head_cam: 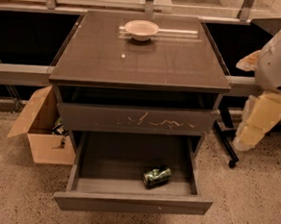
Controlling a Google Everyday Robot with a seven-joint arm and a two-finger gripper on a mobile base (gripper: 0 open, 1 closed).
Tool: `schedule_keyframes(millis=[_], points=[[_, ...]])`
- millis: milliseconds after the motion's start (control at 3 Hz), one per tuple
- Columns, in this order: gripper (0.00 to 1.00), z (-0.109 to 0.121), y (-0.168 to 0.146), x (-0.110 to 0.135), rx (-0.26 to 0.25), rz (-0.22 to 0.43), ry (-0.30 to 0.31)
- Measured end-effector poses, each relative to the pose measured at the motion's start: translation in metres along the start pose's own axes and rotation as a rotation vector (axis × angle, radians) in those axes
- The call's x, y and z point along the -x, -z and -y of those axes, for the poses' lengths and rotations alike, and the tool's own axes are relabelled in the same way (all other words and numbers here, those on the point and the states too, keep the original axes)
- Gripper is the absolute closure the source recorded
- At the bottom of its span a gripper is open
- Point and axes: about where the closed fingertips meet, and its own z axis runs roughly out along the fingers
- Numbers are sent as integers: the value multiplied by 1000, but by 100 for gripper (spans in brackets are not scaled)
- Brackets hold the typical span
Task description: Pick green can from middle drawer and place on counter
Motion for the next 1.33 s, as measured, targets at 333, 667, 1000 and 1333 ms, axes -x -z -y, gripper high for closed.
schedule_keyframes(millis=[333,667,1000,1333], points=[[0,-10,-46,12,73,112,25],[0,-29,-104,39,173,327,66],[0,-44,-144,56,242,439,81],[0,-46,-148,58,251,453,84]])
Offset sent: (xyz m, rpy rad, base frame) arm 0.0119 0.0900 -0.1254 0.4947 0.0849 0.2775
